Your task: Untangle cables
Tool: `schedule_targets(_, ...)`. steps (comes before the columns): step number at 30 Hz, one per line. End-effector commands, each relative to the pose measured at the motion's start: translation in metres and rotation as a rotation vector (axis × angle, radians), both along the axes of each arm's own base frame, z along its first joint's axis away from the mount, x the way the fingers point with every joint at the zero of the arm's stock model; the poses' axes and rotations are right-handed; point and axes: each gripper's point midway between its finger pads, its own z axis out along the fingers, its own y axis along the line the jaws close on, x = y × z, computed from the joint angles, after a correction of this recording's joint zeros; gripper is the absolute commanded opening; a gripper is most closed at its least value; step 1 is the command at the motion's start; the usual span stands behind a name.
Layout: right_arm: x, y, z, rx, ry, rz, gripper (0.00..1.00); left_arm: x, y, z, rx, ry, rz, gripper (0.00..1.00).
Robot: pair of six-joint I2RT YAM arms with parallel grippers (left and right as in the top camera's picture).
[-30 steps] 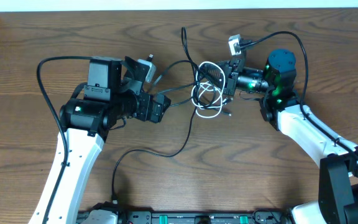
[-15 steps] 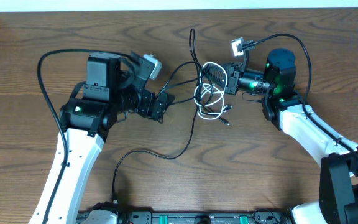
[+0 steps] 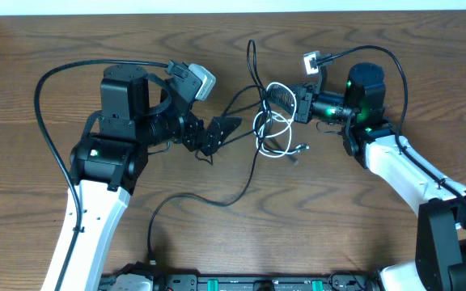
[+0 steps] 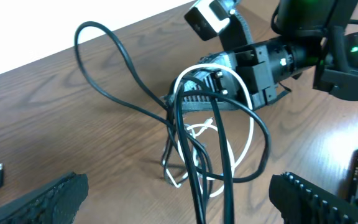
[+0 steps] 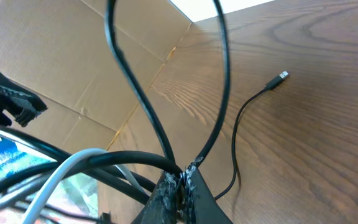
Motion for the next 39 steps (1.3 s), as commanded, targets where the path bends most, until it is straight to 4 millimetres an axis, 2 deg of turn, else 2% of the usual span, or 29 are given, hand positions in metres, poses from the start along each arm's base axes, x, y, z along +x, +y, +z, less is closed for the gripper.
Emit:
schedule_targets(1,0.003,-0.002,-0.001,-0.006,-0.008,-0.008,0.01,-0.007,-0.006,0.011,-0.03,-0.027,-0.054,0.98)
schedule_targets(4,0.001,-0.001,-0.001,-0.003,-0.009,0.004,0.01,-0.004,-0.004,0.01,-0.018,-0.03,-0.036,0.98)
schedule_targets(7,-0.007,0.002,0.001,-0.007,-0.061,0.063,0.01,0.008,0.007,0.005,0.037,-0.049,0.043,0.98)
schedule_targets(11,-0.026,0.008,0.007,-0.001,-0.165,0.195,0.01,0.028,0.031,-0.002,0.084,-0.011,0.241,0.98)
schedule_targets(16,-0.051,0.012,0.014,0.021,-0.319,0.352,0.01,0.05,0.061,0.0,0.044,0.043,0.522,0.98)
schedule_targets(17,-0.053,0.012,0.016,0.027,-0.33,0.368,0.01,0.051,0.061,0.001,0.031,0.051,0.533,0.98)
schedule_targets(24,-0.064,0.015,0.032,0.065,-0.441,0.439,0.01,0.036,0.032,0.002,-0.034,0.092,0.355,0.98)
schedule_targets(31,-0.065,0.017,0.035,0.068,-0.47,0.448,0.01,0.009,0.0,0.011,-0.059,0.024,0.055,1.0)
schedule_targets(36,-0.065,0.017,0.035,0.069,-0.459,0.444,0.01,0.006,-0.003,0.012,-0.062,0.01,0.022,1.0)
schedule_targets(39,-0.054,0.017,0.034,0.056,-0.406,0.377,0.01,0.007,-0.003,0.012,-0.058,0.01,0.026,1.0)
